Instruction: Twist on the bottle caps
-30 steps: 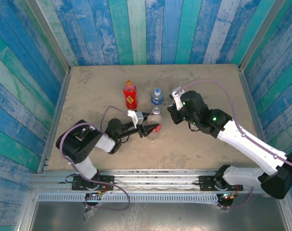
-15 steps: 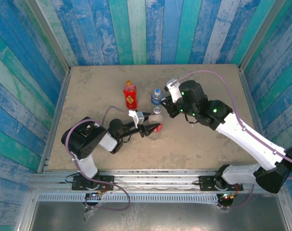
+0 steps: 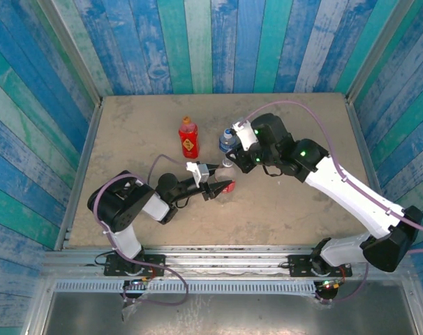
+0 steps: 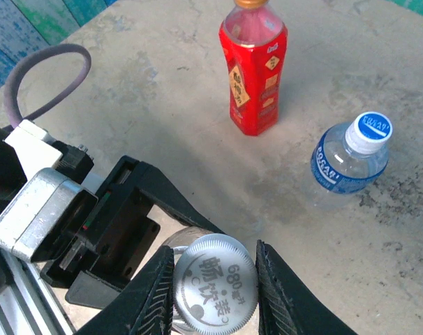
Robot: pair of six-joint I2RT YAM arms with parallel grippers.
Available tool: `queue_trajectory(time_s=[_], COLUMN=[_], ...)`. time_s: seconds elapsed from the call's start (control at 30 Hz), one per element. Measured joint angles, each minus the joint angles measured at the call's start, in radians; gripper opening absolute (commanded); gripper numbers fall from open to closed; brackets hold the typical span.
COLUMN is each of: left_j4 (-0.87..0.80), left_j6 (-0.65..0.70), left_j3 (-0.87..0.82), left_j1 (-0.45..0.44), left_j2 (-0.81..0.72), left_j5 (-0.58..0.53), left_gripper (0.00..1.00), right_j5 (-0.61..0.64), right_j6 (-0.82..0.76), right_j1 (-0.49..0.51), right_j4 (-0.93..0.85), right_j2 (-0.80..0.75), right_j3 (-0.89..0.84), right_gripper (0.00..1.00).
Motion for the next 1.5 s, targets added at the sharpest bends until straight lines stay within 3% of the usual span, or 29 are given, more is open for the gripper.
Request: queue_trajectory(time_s=[0.53,1.5], left_j4=[-0.012,-0.024], left_j6=[0.012,0.022], left_j3=[-0.004,-0.007], left_j1=[-0.001,0.001], left_j2=[-0.011,-0.02], left_j5=[0.0,0.0], left_gripper=[0.61,0.61], right_j5=[-0.081,-0.018], right_j6=[-0.004,-0.063], right_j1=[0.005,0.043], right_j4=[-0.047,-0.111], right_j2=[0.033,0.082], right_j3=[0.032,0.092], right_gripper=[0.31,0.33])
